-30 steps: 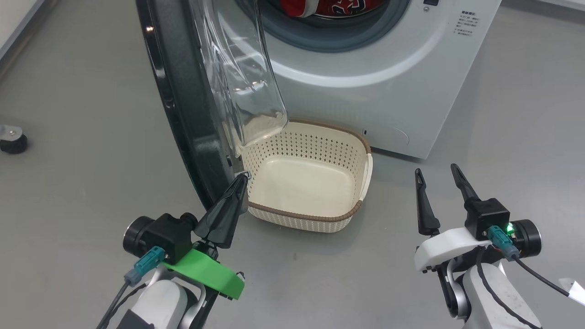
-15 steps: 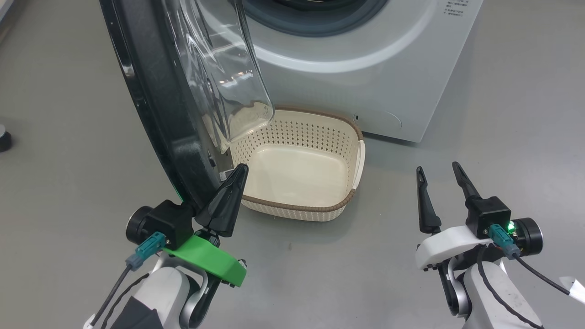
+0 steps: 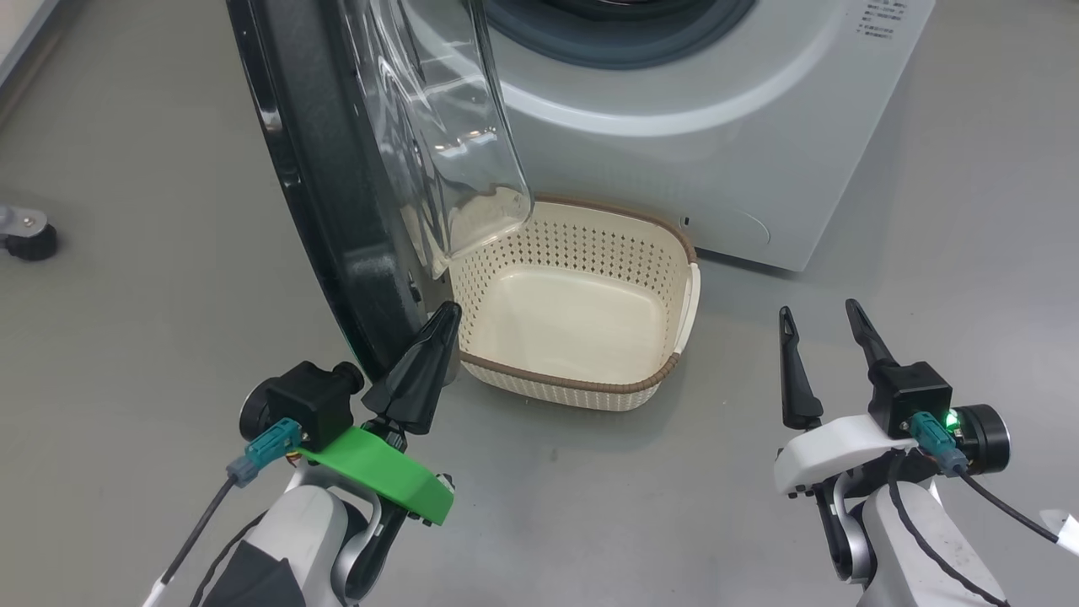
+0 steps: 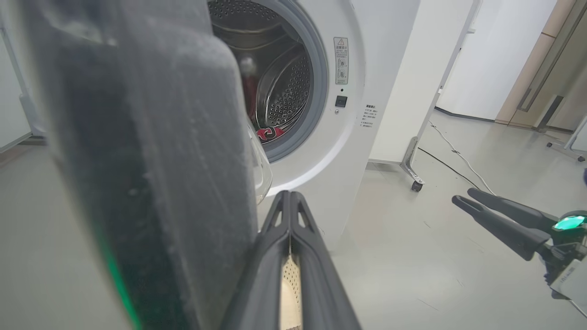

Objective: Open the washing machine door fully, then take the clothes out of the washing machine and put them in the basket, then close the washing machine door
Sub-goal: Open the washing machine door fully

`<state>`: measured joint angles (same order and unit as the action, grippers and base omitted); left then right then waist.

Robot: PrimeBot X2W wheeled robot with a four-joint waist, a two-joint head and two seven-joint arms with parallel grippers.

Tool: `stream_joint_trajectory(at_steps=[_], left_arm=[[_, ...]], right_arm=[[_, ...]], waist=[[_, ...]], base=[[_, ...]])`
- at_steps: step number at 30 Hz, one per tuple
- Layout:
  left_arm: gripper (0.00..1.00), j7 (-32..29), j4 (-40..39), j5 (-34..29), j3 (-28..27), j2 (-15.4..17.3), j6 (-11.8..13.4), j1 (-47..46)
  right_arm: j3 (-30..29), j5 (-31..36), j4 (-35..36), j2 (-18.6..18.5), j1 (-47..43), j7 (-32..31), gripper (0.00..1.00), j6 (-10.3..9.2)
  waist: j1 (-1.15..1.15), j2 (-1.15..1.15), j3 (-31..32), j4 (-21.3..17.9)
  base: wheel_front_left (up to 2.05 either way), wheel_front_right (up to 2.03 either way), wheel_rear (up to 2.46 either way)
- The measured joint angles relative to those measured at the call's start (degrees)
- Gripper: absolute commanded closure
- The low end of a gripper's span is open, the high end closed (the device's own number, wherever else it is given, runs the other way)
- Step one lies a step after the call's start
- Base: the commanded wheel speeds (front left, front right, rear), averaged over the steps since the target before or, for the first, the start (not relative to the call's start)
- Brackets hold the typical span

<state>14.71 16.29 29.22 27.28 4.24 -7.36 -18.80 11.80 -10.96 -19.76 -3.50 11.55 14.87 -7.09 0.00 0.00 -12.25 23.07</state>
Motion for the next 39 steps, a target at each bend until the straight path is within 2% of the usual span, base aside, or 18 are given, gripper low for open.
stream_joint_trajectory(at_steps=[6,12,15,20,24,25,32,39], left_arm=[[1.00,0.0,1.7,0.0,-1.9,-1.1,0.0,0.3],[1.00,0.0,3.0,0.2,-6.8,-1.2,0.1,1.5],[1.00,0.0,3.7,0.9,-10.1,-0.9,1.6,2.1],[1.00,0.0,4.9,1.5,-15.9,1.0,3.6,2.5],[1.00,-0.1,5.6,2.1,-19.1,2.2,4.2,2.6],[1.00,-0.1,6.3,2.6,-21.4,2.8,4.9,2.6],[1.00,-0.3,8.6,4.1,-27.2,5.4,6.0,2.3],[1.00,-0.3,11.4,4.5,-29.7,8.6,6.1,-0.9]], right_arm=[[-0.1,0.0,-0.6,0.0,0.0,0.0,0.00,0.47],[-0.2,0.0,-1.0,0.0,0.0,0.0,0.00,0.99],[0.0,-0.1,-1.2,0.1,-0.1,0.0,0.00,1.32],[0.3,-0.1,-1.3,0.1,-0.1,0.0,0.00,1.51],[0.8,-0.1,-1.4,0.1,-0.1,0.0,0.00,1.75],[0.9,-0.1,-1.5,0.1,0.0,0.0,0.00,1.75],[1.3,-0.1,-1.6,0.1,0.0,0.0,0.00,1.74],[1.5,-0.1,-1.6,0.1,1.2,0.0,0.00,1.74]], waist=[[0.00,0.00,0.8,1.7],[0.00,0.00,1.7,3.0],[0.00,0.00,2.1,3.5],[0.00,0.00,2.2,3.6],[0.00,0.00,2.0,3.2],[0.00,0.00,1.7,2.9],[0.00,0.00,0.7,1.8],[0.00,0.00,-0.9,0.5]], base=[[0.00,0.00,0.00],[0.00,0.00,0.00],[0.00,0.00,0.00],[0.00,0.00,0.00],[0.00,0.00,0.00],[0.00,0.00,0.00],[0.00,0.00,0.00],[0.00,0.00,0.00]])
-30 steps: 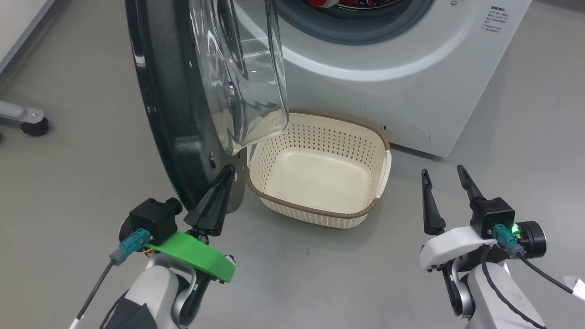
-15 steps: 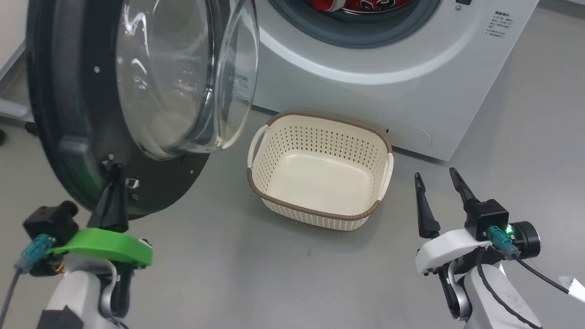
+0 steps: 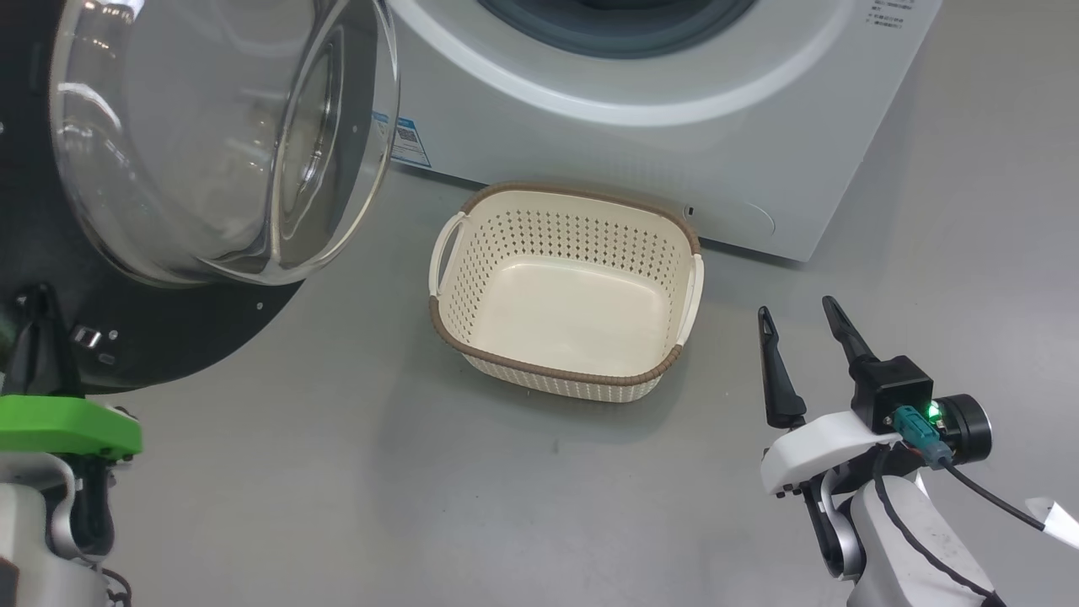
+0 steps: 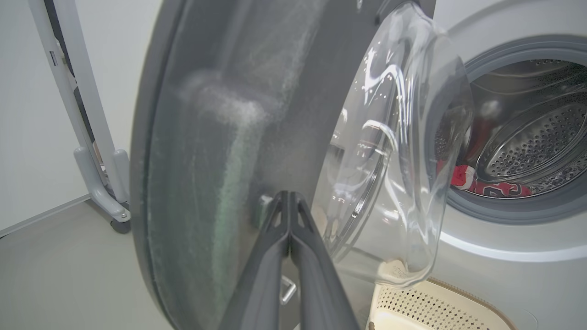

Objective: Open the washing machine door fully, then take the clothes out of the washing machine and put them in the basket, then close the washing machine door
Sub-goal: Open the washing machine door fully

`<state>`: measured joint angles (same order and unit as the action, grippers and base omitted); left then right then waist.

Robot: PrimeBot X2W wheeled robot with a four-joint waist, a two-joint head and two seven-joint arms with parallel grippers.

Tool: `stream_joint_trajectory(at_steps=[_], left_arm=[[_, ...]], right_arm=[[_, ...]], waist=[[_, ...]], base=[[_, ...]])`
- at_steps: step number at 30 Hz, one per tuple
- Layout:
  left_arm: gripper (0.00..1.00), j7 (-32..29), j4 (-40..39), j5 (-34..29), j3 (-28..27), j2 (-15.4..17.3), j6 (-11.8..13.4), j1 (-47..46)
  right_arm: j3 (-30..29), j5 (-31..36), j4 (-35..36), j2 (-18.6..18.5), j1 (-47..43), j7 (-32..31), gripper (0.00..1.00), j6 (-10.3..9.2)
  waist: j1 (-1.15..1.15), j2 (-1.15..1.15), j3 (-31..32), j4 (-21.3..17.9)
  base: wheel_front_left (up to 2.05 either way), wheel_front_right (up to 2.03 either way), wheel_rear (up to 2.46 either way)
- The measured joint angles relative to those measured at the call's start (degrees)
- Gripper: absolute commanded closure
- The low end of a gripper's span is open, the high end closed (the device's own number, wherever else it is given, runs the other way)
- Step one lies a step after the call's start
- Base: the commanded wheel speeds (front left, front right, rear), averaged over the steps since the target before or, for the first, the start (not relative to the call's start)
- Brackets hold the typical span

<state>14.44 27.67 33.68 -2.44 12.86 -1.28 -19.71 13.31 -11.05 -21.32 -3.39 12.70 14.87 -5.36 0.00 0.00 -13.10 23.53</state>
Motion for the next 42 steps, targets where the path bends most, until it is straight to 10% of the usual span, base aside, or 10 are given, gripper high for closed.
stream_joint_trajectory(at_steps=[18,39,42], left_arm=[[1.00,0.0,8.7,0.0,-5.3,3.2,0.3,-5.3],[1.00,0.0,-0.9,-7.0,1.3,-6.6,-5.6,0.3],[0.33,0.0,-2.4,-8.1,2.2,-6.9,-5.6,1.5]], right_arm=[[0.6,-0.1,0.0,-0.1,2.2,0.0,0.00,-0.27],[0.6,-3.0,0.6,0.0,2.0,0.0,0.00,-0.34],[0.6,-3.1,0.9,0.0,1.8,0.0,0.00,-0.34]], waist=[[0.00,0.00,-2.6,-3.8],[0.00,0.00,1.8,-7.7],[0.00,0.00,2.5,-8.9]], base=[[0.00,0.00,0.00],[0.00,0.00,0.00],[0.00,0.00,0.00]])
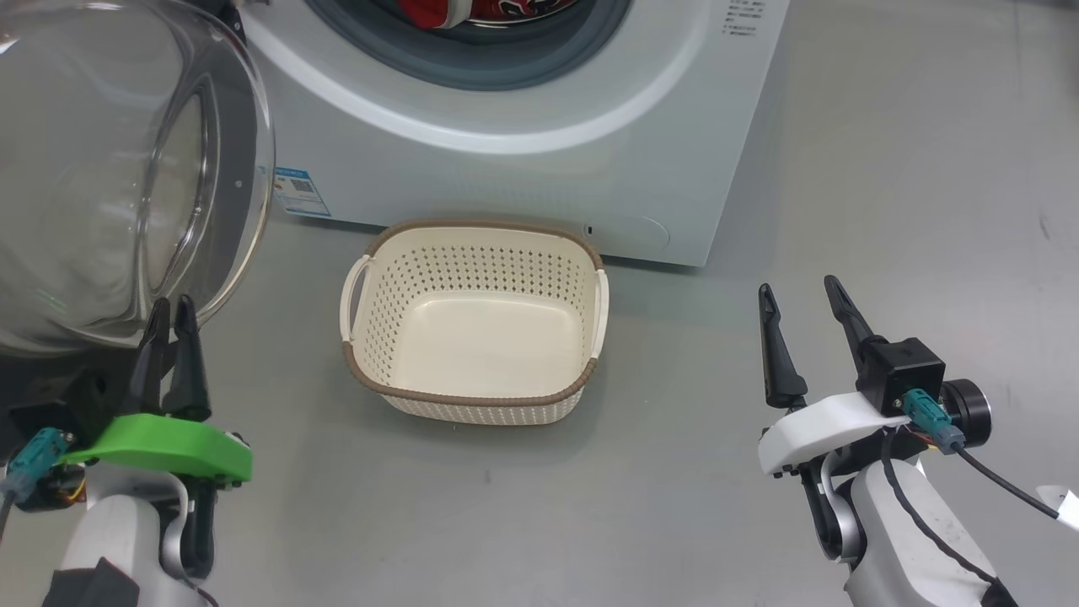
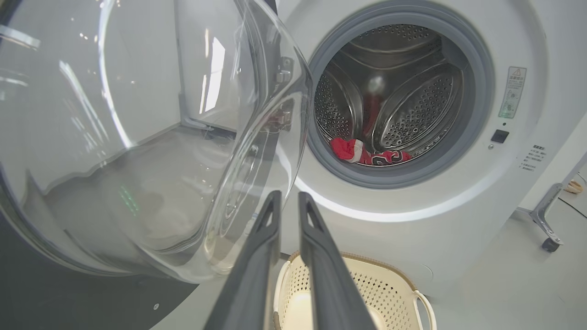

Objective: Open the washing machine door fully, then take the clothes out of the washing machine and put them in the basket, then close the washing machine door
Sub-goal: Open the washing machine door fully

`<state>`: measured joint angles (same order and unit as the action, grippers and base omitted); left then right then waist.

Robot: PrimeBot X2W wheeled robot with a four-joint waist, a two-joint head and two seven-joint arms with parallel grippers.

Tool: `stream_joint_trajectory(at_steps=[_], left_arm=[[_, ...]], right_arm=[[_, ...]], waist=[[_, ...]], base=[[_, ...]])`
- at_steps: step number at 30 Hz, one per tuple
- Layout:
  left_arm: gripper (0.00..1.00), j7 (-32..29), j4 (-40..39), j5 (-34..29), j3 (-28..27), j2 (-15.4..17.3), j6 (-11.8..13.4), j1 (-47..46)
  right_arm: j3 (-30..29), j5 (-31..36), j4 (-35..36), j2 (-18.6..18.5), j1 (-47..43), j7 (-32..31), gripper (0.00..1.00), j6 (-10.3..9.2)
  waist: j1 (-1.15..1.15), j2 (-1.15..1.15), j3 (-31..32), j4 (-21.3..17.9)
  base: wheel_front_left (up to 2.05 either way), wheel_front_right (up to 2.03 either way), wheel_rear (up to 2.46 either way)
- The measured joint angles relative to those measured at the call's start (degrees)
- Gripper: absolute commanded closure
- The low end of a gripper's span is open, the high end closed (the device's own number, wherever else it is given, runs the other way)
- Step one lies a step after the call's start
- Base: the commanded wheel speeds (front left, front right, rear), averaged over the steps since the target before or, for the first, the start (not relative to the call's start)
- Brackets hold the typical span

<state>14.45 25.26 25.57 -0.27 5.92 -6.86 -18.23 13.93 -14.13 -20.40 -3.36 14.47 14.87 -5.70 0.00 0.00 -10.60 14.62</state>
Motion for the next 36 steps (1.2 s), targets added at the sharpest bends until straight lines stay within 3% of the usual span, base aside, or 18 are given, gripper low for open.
stream_joint_trajectory(at_steps=[1,2,24,36], left_arm=[[0.09,0.0,-0.3,-0.1,0.2,-0.1,0.0,0.5],[0.00,0.0,-0.5,-0.3,0.2,-0.2,0.0,1.1],[0.00,0.0,-9.6,-6.4,0.1,0.5,-0.1,13.4],[0.00,0.0,-11.1,-7.2,0.3,0.0,-0.1,16.2]], right_arm=[[0.0,-0.1,0.2,0.0,-0.1,0.0,0.00,0.00],[0.0,-0.3,0.3,0.0,-0.2,0.0,0.00,0.00],[-2.4,-1.2,6.3,0.2,-6.7,0.0,0.00,-0.05],[-4.0,-0.7,8.0,0.3,-9.2,0.0,0.00,-0.05]], waist=[[0.00,0.00,0.2,-0.4],[0.00,0.00,0.4,-0.9],[0.00,0.00,5.0,-14.0],[0.00,0.00,7.2,-16.7]], base=[[0.00,0.00,0.00],[0.00,0.00,0.00],[0.00,0.00,0.00],[0.00,0.00,0.00]])
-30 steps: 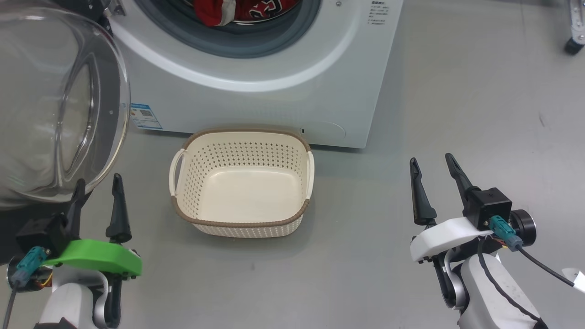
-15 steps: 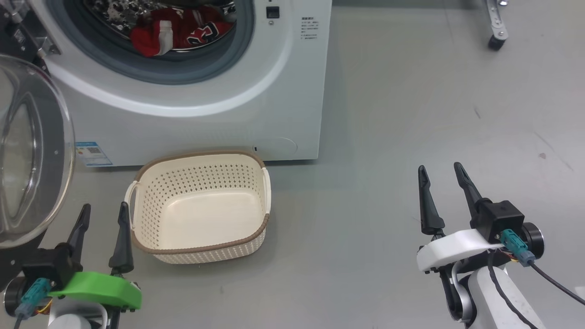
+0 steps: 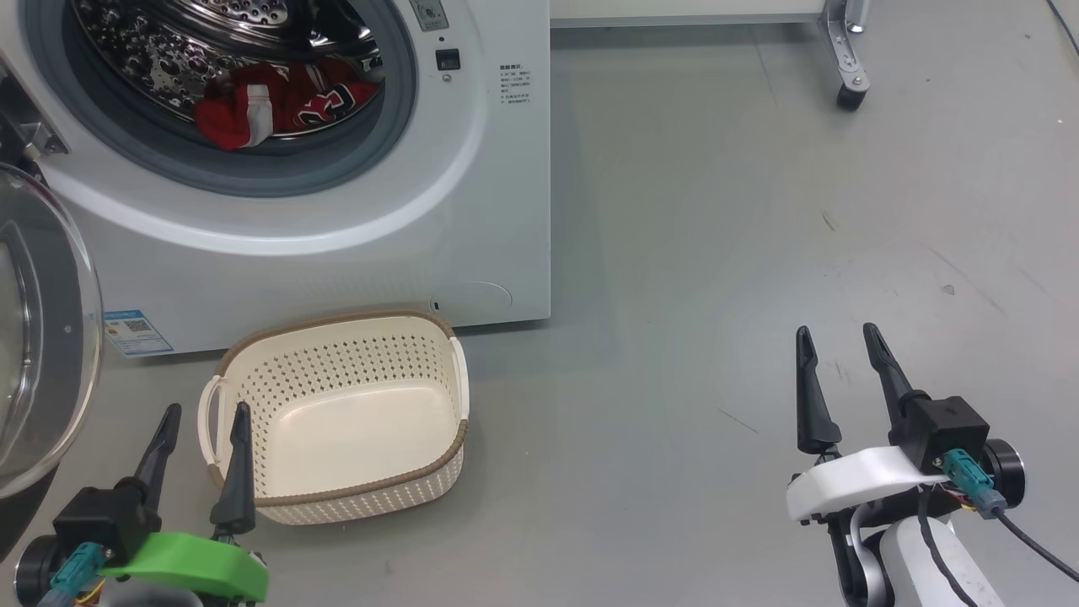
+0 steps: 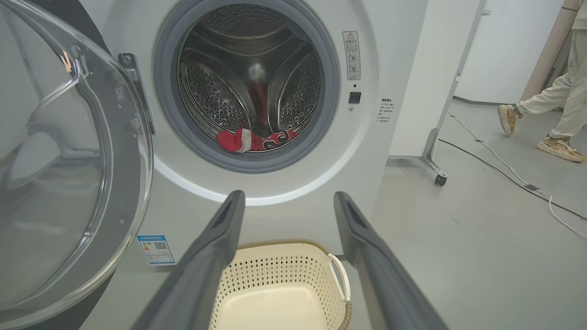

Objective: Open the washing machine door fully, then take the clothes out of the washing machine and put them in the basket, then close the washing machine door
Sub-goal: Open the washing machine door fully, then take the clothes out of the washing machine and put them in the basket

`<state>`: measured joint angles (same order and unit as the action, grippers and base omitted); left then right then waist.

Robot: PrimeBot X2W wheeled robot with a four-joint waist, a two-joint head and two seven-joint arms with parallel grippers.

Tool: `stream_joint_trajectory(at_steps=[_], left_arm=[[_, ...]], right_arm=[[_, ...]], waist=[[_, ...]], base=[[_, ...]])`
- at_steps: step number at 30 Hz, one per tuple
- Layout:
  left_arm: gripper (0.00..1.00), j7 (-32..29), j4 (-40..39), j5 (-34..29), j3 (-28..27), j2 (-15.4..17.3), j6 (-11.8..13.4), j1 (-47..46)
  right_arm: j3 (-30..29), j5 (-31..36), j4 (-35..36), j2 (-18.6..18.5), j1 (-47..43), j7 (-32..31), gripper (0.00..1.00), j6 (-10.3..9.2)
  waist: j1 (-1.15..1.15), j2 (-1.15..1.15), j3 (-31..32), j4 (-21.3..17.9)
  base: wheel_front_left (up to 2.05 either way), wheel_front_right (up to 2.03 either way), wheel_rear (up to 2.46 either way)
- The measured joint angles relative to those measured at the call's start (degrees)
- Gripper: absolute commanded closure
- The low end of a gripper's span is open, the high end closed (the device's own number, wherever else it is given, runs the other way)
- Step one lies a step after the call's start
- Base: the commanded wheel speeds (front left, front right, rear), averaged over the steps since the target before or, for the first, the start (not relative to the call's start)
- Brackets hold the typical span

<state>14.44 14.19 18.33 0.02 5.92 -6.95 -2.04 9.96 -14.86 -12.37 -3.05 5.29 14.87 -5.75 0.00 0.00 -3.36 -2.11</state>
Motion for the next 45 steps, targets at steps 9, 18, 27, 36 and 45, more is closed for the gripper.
stream_joint_trajectory(at_steps=[9,18,27,36,45], left_arm=[[0.00,0.0,-1.6,-0.4,-1.0,-0.2,0.0,1.1],[0.00,0.0,-3.0,-0.6,-1.1,-0.9,0.0,1.1],[0.00,0.0,-3.6,-1.4,-1.2,-1.0,0.0,1.2],[0.00,0.0,-3.6,-1.7,-2.1,-1.1,0.0,1.2],[0.00,0.0,-3.6,-1.7,-3.1,-1.3,0.0,1.2]], right_arm=[[0.0,0.4,0.9,0.2,0.0,0.0,0.00,0.00],[-0.1,0.4,1.4,0.3,-0.2,0.0,0.00,0.04],[-0.1,0.4,1.7,0.3,-0.7,0.0,0.00,0.05],[0.1,0.4,1.8,0.3,-1.2,0.0,0.00,0.05],[0.4,0.4,1.7,0.3,-1.2,0.0,0.00,0.07]], waist=[[0.00,0.00,0.1,0.7],[0.00,0.00,-0.1,1.3],[0.00,0.00,-0.4,1.9],[0.00,0.00,-0.7,2.3],[0.00,0.00,-0.9,2.5]], base=[[0.00,0.00,0.00],[0.00,0.00,0.00],[0.00,0.00,0.00],[0.13,-0.13,0.00],[0.47,-0.47,0.00]])
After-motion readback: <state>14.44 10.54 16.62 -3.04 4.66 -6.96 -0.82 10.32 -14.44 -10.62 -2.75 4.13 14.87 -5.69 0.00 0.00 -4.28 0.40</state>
